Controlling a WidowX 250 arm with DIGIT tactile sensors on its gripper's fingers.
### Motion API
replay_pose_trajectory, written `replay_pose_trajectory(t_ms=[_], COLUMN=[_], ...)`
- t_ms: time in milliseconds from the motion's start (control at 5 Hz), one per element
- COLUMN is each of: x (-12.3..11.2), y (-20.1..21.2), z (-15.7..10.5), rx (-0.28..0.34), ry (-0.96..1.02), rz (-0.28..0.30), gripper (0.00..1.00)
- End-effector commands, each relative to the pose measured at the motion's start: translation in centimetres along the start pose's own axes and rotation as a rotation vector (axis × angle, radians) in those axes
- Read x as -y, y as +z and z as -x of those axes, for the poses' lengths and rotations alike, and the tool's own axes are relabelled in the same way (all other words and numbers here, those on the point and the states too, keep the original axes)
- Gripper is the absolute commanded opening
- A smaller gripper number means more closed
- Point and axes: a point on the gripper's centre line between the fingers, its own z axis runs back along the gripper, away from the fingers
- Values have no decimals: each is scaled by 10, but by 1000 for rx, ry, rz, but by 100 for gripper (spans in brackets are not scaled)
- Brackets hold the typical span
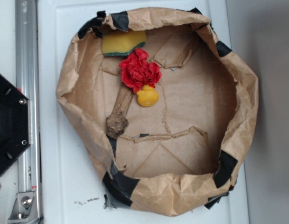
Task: Grab the yellow duck.
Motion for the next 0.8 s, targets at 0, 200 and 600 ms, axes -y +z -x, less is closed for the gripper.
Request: replay_pose_trajectory(t_ms=[0, 200, 600], x=[0, 0, 5], y=[0, -2, -25], z=[0, -24, -95], rx=[0, 93, 89], ry=[0, 146, 391], rz=[0, 69, 136], gripper=[100, 100, 100])
